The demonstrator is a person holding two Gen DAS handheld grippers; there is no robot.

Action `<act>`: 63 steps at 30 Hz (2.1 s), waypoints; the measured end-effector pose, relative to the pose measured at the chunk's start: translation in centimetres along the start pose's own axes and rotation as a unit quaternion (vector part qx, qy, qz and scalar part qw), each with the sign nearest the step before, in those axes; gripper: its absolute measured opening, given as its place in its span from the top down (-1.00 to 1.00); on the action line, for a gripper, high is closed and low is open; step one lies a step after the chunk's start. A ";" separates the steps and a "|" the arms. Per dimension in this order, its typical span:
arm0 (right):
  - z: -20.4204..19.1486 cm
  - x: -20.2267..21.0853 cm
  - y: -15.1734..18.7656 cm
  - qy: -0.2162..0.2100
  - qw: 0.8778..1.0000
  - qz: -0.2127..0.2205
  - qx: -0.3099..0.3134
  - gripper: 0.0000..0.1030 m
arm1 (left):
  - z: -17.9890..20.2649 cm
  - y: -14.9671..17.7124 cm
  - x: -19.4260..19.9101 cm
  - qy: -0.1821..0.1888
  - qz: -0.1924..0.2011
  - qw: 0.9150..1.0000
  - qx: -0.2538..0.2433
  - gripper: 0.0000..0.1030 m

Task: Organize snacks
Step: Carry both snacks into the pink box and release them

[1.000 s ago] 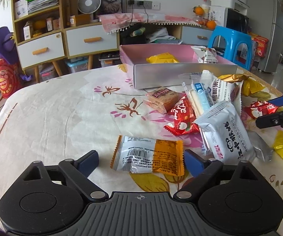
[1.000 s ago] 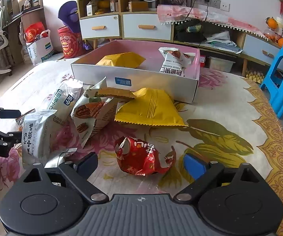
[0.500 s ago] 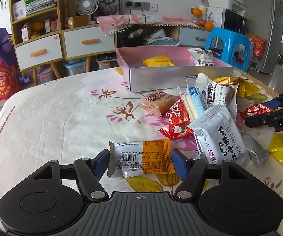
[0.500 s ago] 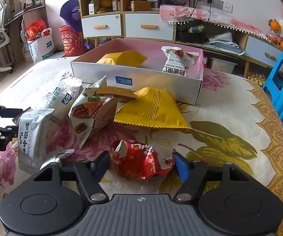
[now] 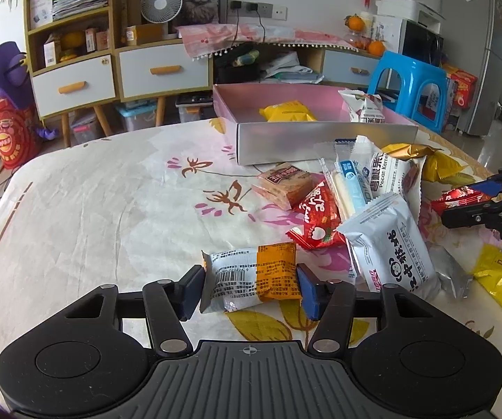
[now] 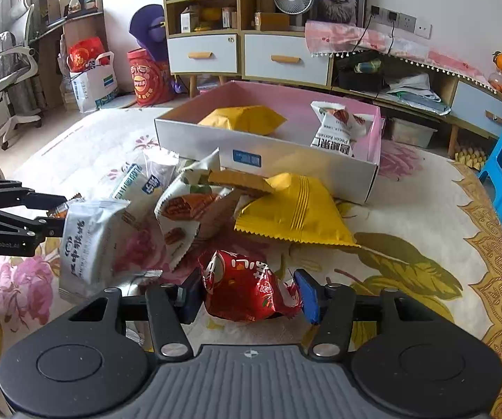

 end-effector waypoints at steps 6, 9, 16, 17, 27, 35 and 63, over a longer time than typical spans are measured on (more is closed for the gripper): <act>-0.1 0.6 -0.4 -0.007 1.000 0.008 -0.006 0.11 | -0.2 -0.6 0.6 -0.001 0.009 1.000 0.005 -0.04; -0.2 1.0 -0.8 -0.010 1.000 0.015 -0.007 0.11 | -0.4 -1.0 1.1 -0.002 0.016 1.000 0.006 -0.05; -0.2 2.1 -2.0 -0.016 0.999 0.041 -0.021 0.11 | -0.4 -2.6 2.0 -0.001 0.033 0.999 0.012 -0.05; -0.2 2.2 -2.1 -0.015 0.999 0.044 -0.023 0.11 | -0.3 -2.9 2.2 0.000 0.037 0.999 0.012 -0.05; 2.4 2.7 -5.3 0.002 0.995 0.079 -0.067 0.11 | 1.4 -6.6 4.0 0.019 0.069 0.997 0.014 -0.05; 5.7 1.1 -8.1 -0.019 0.987 0.090 -0.131 0.10 | 4.1 -11.6 1.4 0.051 0.053 0.997 0.035 -0.05; 12.5 -3.9 -8.7 -0.103 0.948 0.110 -0.282 0.07 | 11.0 -15.0 -11.5 -0.004 -0.049 0.999 -0.024 -0.06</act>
Point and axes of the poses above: each gripper's, at about its wrist camera, not at the fingertips, and x roughly against the way its jaws point, z to its right, y to its underside, the point moved 7 cm from there along -x, roughly the way its jaws point, and after that the axes turned 11 degrees about -y, right-handed, at the moved point
